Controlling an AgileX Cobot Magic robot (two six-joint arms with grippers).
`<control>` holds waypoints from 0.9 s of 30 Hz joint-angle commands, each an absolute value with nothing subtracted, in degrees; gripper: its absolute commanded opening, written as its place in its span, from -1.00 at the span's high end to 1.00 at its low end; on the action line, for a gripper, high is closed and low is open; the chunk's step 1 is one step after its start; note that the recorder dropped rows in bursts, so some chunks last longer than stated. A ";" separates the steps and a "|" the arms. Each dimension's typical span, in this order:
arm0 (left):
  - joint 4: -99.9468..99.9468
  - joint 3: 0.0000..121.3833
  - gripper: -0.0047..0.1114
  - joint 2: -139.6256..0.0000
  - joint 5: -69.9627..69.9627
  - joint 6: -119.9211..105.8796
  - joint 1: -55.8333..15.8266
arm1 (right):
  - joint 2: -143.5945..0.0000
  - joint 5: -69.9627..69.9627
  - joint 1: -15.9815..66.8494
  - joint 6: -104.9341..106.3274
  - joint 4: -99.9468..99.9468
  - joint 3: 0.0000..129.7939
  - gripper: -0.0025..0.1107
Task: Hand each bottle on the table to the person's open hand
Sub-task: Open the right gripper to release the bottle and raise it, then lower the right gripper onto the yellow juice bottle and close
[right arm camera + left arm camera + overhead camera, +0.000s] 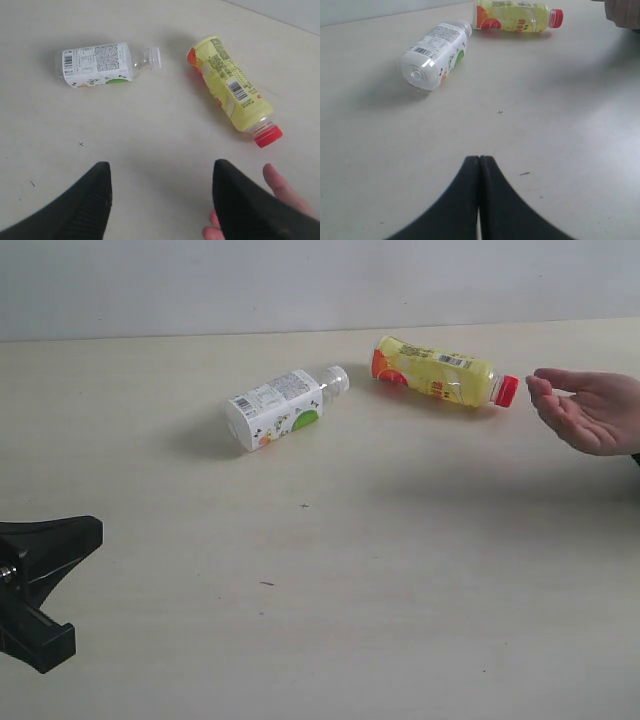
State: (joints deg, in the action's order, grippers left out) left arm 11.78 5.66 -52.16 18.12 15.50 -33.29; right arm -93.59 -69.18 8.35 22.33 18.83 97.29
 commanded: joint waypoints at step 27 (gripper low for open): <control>11.88 5.57 0.92 -51.73 18.64 15.18 -33.16 | -138.92 -69.96 8.32 41.50 9.94 133.04 -0.52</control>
State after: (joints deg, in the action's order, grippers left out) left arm 11.78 5.66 -52.16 18.12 15.27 -33.29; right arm -136.39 -69.93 8.35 40.10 10.37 132.36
